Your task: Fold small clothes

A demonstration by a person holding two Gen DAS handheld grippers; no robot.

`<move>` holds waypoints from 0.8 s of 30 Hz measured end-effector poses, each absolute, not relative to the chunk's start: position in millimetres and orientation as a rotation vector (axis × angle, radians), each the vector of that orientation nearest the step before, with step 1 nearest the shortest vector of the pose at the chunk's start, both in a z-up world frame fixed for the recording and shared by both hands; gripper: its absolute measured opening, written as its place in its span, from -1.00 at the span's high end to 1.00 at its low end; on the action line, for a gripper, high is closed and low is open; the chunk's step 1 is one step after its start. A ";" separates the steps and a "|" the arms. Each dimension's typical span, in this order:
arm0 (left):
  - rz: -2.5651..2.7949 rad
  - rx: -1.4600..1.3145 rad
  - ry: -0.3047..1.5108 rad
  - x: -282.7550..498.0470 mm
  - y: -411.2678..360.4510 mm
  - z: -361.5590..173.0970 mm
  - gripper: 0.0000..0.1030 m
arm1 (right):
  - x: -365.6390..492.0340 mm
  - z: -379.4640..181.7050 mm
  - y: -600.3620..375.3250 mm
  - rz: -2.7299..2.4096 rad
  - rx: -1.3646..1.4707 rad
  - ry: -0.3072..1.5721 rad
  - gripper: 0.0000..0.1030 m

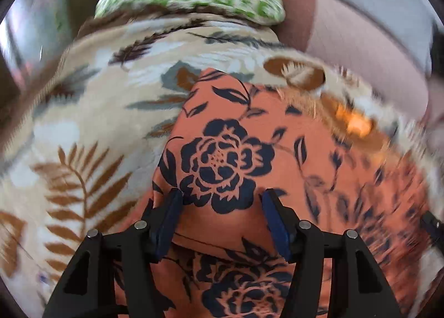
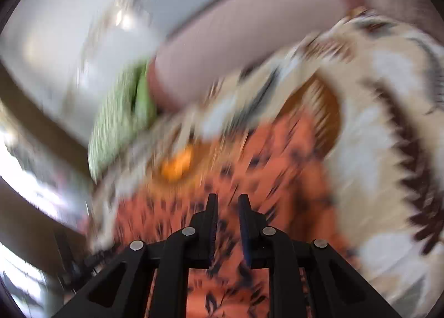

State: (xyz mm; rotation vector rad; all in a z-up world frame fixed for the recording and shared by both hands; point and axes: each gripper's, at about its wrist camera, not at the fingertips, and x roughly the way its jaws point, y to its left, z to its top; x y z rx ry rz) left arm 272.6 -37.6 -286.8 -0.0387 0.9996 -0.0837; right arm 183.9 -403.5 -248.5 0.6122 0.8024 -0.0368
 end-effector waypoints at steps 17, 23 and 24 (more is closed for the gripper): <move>-0.096 0.009 0.993 263.1 -26.6 -278.2 -0.14 | 175.9 -277.8 -369.0 -0.112 0.389 1.019 0.69; -0.202 -0.184 0.919 277.6 -25.2 -255.8 -0.24 | 186.0 -260.6 -399.3 -0.116 0.513 0.898 0.69; -0.196 -0.177 0.927 284.0 -27.4 -259.0 -0.24 | 192.0 -261.4 -396.0 -0.113 0.526 0.890 0.69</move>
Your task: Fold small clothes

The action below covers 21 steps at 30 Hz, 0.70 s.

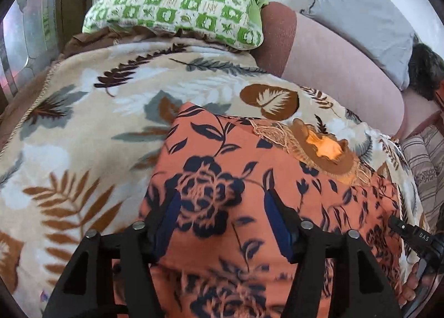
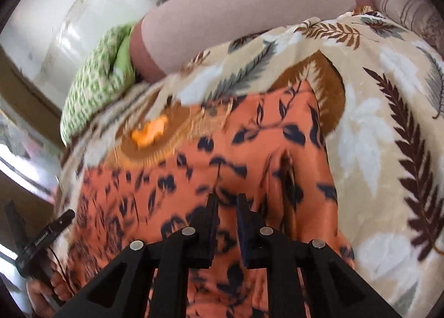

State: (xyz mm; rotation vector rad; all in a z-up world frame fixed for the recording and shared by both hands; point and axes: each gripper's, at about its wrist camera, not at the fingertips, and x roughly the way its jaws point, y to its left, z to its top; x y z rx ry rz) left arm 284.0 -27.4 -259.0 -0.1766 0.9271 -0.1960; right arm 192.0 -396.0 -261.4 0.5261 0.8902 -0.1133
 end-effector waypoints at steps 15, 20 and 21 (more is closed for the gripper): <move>-0.201 -0.114 1.016 291.0 -50.5 -267.0 -0.28 | 248.0 -269.5 -345.8 0.100 0.468 0.898 0.65; -0.170 0.149 1.034 268.2 -75.1 -284.5 -0.34 | 246.2 -284.9 -268.6 0.245 0.264 1.049 0.62; -0.170 0.162 1.026 265.0 -72.1 -285.1 -0.36 | 242.8 -289.6 -261.1 0.245 0.203 1.061 0.62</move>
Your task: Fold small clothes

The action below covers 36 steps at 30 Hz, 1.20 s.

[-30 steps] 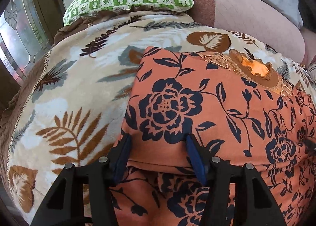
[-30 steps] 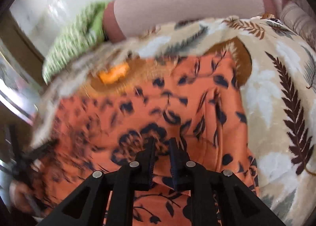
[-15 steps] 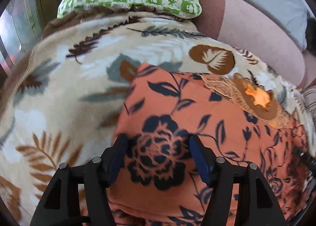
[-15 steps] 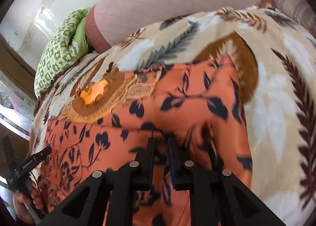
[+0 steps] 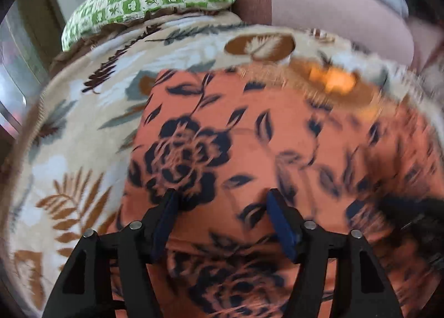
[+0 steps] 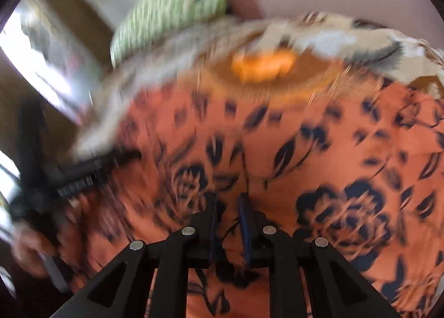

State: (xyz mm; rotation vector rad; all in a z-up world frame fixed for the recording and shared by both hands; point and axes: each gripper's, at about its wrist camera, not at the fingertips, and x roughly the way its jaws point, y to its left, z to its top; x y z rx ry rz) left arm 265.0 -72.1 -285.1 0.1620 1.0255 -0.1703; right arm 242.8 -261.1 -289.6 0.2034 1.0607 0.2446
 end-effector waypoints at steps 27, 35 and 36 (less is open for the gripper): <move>-0.136 0.019 0.952 268.4 -38.8 -265.1 -0.47 | 231.3 -260.2 -385.3 -0.080 0.488 0.884 0.66; -0.095 0.025 0.824 237.1 -37.8 -222.9 -0.47 | 207.6 -255.5 -375.7 -0.083 0.455 0.914 0.65; -0.087 0.028 0.808 231.0 -38.6 -216.6 -0.47 | 201.0 -250.9 -373.0 -0.071 0.454 0.907 0.65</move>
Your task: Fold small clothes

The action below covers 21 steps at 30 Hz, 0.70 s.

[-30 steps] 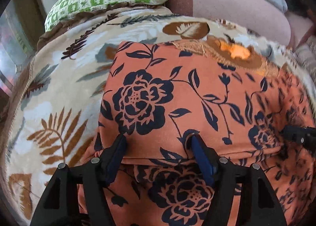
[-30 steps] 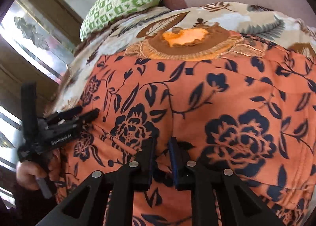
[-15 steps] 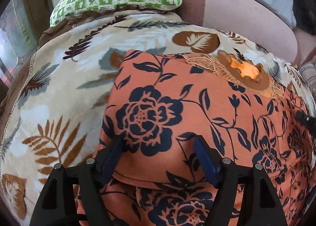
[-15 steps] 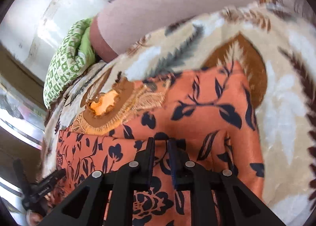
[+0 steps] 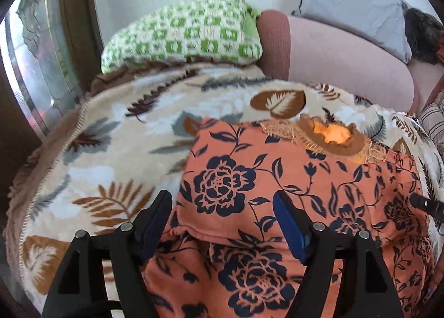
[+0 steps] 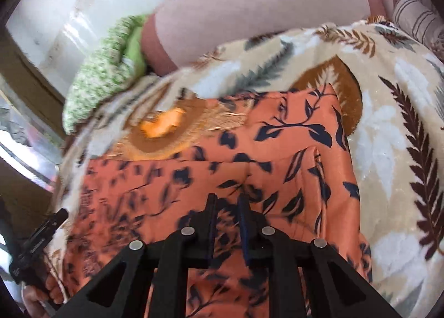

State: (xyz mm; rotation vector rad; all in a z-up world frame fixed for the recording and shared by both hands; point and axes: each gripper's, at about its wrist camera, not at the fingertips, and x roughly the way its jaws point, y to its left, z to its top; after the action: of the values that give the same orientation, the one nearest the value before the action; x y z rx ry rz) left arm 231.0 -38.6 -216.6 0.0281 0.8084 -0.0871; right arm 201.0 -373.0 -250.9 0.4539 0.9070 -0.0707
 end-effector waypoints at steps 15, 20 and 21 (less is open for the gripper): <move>-0.045 0.070 0.659 143.2 -42.1 -159.9 -0.57 | 138.1 -233.8 -362.4 -0.063 0.477 0.855 0.67; -0.041 0.083 0.664 117.2 -38.0 -151.6 -0.57 | 91.8 -202.1 -352.7 -0.023 0.464 0.697 0.66; -0.041 0.085 0.663 112.8 -37.1 -149.6 -0.57 | 84.1 -197.9 -348.7 -0.014 0.457 0.681 0.66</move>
State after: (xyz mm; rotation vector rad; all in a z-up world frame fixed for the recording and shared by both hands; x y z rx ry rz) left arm 112.8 -37.1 -149.6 0.0854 0.6630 -0.0412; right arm 84.1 -348.7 -197.9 0.4570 0.6809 -0.0142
